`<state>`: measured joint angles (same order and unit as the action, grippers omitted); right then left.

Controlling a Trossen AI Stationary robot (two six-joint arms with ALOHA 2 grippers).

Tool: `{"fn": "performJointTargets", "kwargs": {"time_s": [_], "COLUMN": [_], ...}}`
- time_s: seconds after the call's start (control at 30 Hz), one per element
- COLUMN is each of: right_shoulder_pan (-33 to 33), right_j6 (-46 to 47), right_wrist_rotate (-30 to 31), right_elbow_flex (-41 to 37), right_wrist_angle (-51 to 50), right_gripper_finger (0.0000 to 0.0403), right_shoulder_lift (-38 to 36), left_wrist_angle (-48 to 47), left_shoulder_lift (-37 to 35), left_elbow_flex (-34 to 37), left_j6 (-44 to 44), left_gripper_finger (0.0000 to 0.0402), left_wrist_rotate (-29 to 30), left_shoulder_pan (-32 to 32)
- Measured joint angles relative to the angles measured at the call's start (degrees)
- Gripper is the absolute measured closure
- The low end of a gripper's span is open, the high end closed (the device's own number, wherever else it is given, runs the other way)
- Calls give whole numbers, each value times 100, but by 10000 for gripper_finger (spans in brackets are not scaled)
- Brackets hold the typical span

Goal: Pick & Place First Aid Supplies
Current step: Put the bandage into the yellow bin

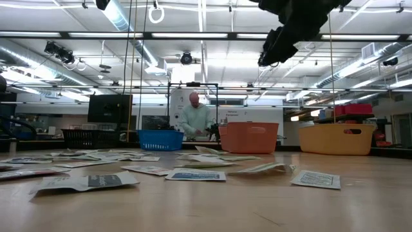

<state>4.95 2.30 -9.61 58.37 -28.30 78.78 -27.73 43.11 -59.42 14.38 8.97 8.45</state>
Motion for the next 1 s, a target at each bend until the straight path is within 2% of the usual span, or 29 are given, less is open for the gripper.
{"fn": "performJointTargets", "kwargs": {"time_s": [0.3, 0.57, 0.73, 1.0], "right_shoulder_pan": [315, 468, 591, 667], "right_j6": [-897, -1820, -2402, -2519], "right_wrist_rotate": [-205, -644, -741, -806], "right_elbow_flex": [0, 0, 0, 0], "right_wrist_angle": [635, 714, 941, 1567], "right_gripper_finger": [149, 98, 93, 103], "right_shoulder_lift": [869, 1473, 1855, 2221], "left_wrist_angle": [0, 0, 1, 2], "left_shoulder_lift": [0, 0, 0, 0], "left_elbow_flex": [0, 0, 0, 0], "left_j6": [1, 1, 3, 142], "left_gripper_finger": [296, 296, 296, 296], "left_wrist_rotate": [0, 0, 0, -2], "left_shoulder_pan": [-2, -2, -2, -2]}}
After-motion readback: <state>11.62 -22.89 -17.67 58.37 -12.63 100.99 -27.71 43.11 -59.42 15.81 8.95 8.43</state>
